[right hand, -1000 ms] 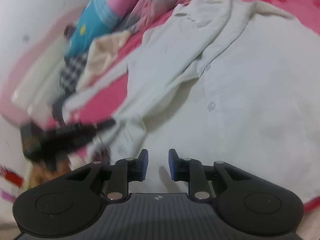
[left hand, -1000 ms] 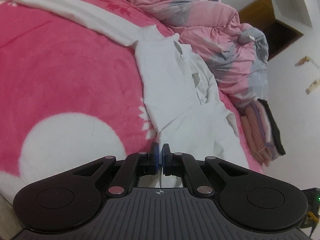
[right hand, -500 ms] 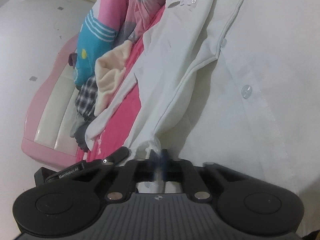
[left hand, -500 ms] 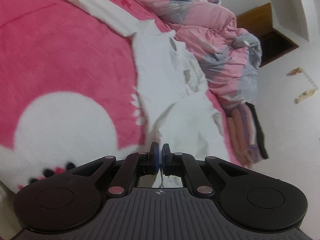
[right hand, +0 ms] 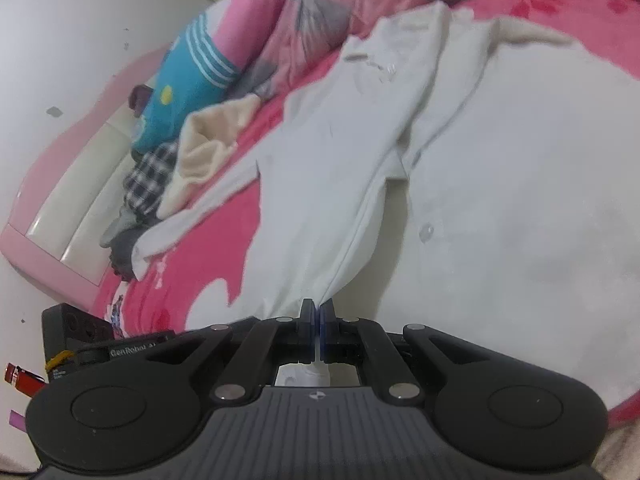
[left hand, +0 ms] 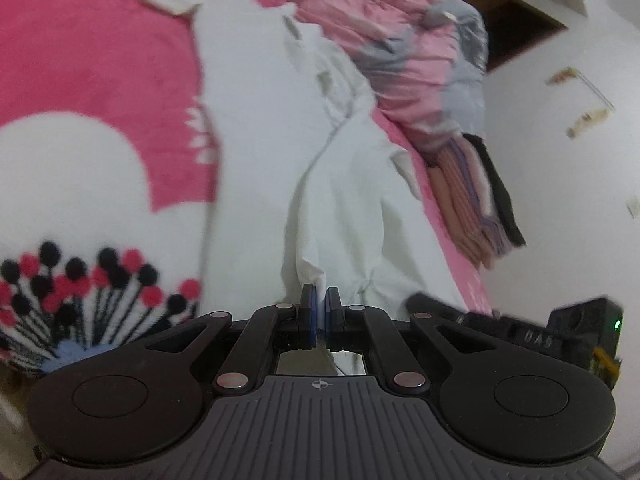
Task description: Fold clothes
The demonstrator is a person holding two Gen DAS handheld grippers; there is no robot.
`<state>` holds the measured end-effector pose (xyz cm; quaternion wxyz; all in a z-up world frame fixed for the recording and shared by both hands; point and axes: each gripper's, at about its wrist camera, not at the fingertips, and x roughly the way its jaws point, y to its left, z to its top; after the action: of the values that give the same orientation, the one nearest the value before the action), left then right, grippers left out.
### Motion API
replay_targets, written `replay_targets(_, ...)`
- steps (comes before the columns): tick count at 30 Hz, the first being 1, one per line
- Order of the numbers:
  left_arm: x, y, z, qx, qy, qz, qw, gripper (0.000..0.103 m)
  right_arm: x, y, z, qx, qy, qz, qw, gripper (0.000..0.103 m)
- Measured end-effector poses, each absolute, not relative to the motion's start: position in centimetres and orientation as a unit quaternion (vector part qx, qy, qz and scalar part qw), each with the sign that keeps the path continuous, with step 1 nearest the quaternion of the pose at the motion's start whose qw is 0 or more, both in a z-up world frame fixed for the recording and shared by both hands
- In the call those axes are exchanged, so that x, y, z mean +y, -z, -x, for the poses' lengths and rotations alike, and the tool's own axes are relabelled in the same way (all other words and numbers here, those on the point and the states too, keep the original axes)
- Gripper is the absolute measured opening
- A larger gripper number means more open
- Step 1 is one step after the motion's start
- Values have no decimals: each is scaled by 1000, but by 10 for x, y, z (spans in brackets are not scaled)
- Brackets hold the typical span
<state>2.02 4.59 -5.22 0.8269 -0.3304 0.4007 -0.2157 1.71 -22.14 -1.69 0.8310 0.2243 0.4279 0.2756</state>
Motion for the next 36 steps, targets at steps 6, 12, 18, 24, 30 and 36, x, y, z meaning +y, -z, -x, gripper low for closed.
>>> replay_targets(6, 39, 62, -25, 420, 205, 282, 838, 2, -220, 28, -14, 448, -261, -185, 835, 2)
replay_targets(12, 42, 59, -21, 429, 214, 257, 839, 12, -237, 37, -22, 478, -255, -195, 818, 9)
replay_targets(18, 55, 28, -28, 425, 219, 214, 852, 42, -289, 1, -55, 418, -248, -244, 839, 17)
replay_targets(24, 41, -27, -84, 377, 245, 161, 878, 62, -336, -12, -131, 362, -222, -302, 854, 19)
replay_targets(30, -41, -42, -202, 337, 270, 46, 901, 69, -343, 22, -227, 356, -187, -348, 846, 19)
replay_targets(36, -111, -6, -330, 378, 254, 36, 890, 68, -351, 67, -272, 366, -170, -408, 819, 19)
